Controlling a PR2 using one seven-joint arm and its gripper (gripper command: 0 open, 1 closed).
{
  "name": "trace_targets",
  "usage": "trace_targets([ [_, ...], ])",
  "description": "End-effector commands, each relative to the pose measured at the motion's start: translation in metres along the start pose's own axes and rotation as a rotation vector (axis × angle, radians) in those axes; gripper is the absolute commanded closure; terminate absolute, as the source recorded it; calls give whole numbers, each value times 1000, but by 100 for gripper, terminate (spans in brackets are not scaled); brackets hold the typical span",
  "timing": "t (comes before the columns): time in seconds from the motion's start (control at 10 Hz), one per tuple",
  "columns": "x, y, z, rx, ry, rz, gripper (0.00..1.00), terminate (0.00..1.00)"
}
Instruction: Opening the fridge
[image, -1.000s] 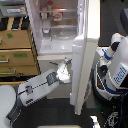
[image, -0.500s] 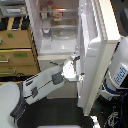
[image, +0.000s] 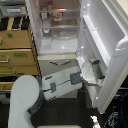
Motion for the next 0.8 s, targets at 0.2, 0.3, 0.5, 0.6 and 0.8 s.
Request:
trace_targets([
  [0.2, 499, -786, 8, -279, 143, -712, 0, 0],
  [0.3, 406, -641, -68, -192, 176, -780, 0, 0],
  [0.5, 259, -429, -152, -91, 270, -722, 0, 0],
  [0.6, 193, -341, -176, -74, 314, -635, 0, 0],
  [0.8, -76, -100, -285, -93, 488, -311, 0, 0],
])
